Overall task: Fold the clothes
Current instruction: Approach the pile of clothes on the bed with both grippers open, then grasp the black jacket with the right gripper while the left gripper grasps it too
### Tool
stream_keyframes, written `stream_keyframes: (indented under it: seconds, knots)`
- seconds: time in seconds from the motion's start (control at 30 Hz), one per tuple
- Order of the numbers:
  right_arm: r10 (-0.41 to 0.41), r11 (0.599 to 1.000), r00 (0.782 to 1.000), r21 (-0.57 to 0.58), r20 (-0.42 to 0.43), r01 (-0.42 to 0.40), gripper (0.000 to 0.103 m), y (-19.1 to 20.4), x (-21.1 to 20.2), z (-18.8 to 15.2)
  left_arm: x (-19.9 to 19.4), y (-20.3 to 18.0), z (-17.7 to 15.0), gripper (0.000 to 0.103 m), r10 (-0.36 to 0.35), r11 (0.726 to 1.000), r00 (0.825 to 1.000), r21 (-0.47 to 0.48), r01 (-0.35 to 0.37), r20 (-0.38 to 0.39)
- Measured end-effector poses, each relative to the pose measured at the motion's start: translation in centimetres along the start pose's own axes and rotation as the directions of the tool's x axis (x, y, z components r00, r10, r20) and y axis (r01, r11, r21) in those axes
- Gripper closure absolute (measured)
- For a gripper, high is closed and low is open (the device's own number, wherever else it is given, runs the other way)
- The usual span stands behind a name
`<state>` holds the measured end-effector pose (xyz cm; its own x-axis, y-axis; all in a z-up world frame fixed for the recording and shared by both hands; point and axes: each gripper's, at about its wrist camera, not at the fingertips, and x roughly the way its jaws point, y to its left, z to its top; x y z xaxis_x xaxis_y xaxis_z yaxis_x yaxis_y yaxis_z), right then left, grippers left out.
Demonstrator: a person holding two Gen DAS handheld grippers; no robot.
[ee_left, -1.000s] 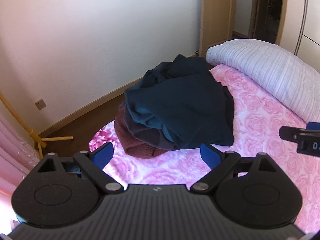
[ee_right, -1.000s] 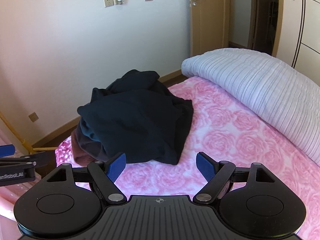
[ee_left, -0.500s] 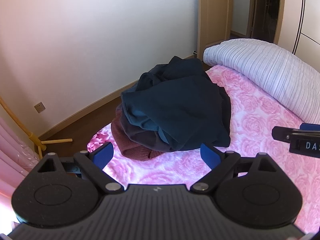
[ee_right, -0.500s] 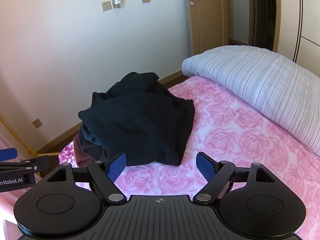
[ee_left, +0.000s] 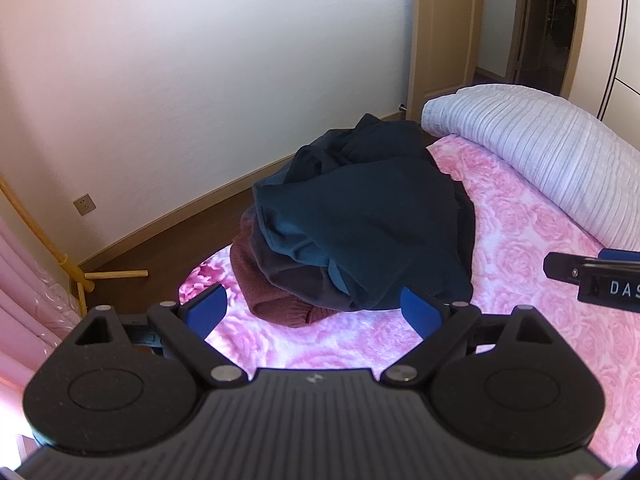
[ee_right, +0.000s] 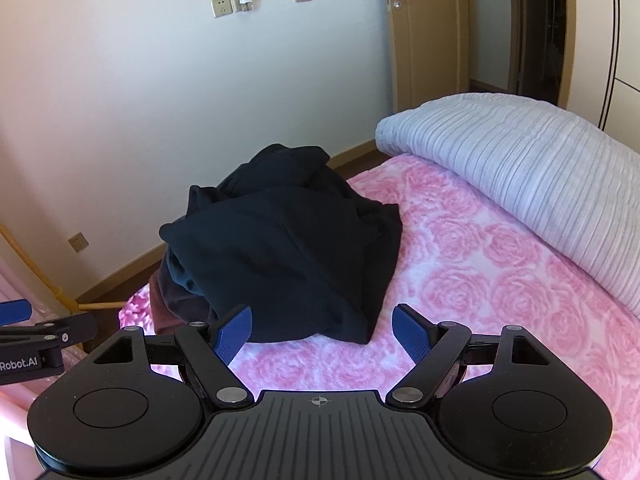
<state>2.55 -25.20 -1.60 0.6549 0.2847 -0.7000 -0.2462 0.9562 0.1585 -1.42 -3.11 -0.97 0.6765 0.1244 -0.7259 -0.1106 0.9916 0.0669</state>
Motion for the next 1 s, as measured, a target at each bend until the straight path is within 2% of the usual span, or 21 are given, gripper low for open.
stream_keyframes:
  seconds: [0.17, 0.4, 0.57, 0.77, 0.9, 1.0]
  knots:
    - [0.002, 1.0, 1.0, -0.016, -0.009, -0.003, 0.022, 0.6, 0.9, 0.3, 0.9, 0.9, 0.1, 0.011, 0.001, 1.0, 1.0, -0.005, -0.001, -0.005]
    - [-0.021, 0.999, 1.0, -0.025, -0.022, 0.021, 0.022, 1.5, 2.3, 0.8, 2.8, 1.5, 0.9, 0.011, -0.024, 0.997, 1.0, 0.067, 0.024, -0.002]
    - [-0.032, 0.999, 0.998, -0.029, -0.06, 0.031, 0.022, 2.0, 4.0, 1.0, 5.6, 1.7, 2.4, 0.011, -0.08, 0.986, 0.997, 0.144, 0.079, 0.002]
    - [-0.086, 0.996, 0.992, -0.04, -0.094, 0.083, 0.022, 2.7, 6.7, 2.1, 10.6, 2.0, 4.9, 0.011, -0.171, 0.937, 0.985, 0.311, 0.159, 0.012]
    - [-0.101, 0.988, 0.989, -0.131, -0.111, 0.086, 0.022, 4.1, 9.4, 3.3, 14.3, 2.9, 6.4, 0.011, -0.202, 0.893, 0.979, 0.413, 0.178, 0.013]
    - [-0.11, 0.981, 0.987, -0.173, -0.118, 0.089, 0.022, 4.9, 11.5, 4.5, 17.1, 3.7, 7.2, 0.011, -0.249, 0.857, 0.968, 0.461, 0.231, -0.023]
